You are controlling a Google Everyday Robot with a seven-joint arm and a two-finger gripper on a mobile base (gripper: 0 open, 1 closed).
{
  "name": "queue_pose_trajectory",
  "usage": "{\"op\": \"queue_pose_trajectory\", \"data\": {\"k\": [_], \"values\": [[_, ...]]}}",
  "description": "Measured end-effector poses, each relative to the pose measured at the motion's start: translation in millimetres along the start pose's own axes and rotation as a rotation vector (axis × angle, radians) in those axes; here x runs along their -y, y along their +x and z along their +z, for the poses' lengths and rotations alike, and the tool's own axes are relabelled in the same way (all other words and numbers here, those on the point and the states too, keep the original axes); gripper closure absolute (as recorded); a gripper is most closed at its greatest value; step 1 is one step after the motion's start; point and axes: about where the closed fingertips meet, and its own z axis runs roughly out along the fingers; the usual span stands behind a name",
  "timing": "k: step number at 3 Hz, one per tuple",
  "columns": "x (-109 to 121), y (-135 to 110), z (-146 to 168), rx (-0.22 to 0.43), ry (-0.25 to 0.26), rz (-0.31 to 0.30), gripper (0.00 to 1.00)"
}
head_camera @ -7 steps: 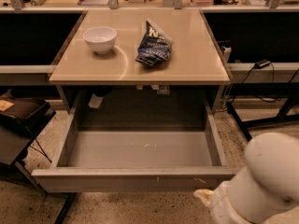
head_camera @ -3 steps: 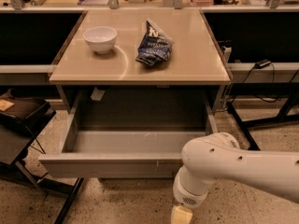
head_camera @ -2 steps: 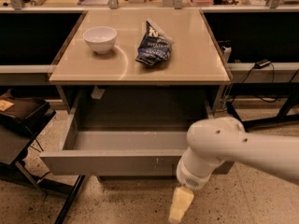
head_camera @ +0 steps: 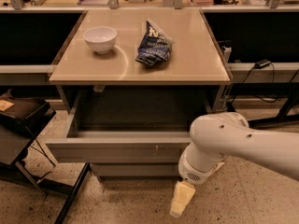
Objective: Close top drawer
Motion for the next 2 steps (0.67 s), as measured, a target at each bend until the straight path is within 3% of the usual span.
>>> {"op": "queue_pose_trajectory", "data": {"k": [1, 2], "values": [[5.3, 0.9, -2.1, 0.018, 0.008, 0.001, 0.00], [35.9, -5.4, -6.8, 0.038, 0.029, -0.012, 0.00]]}}
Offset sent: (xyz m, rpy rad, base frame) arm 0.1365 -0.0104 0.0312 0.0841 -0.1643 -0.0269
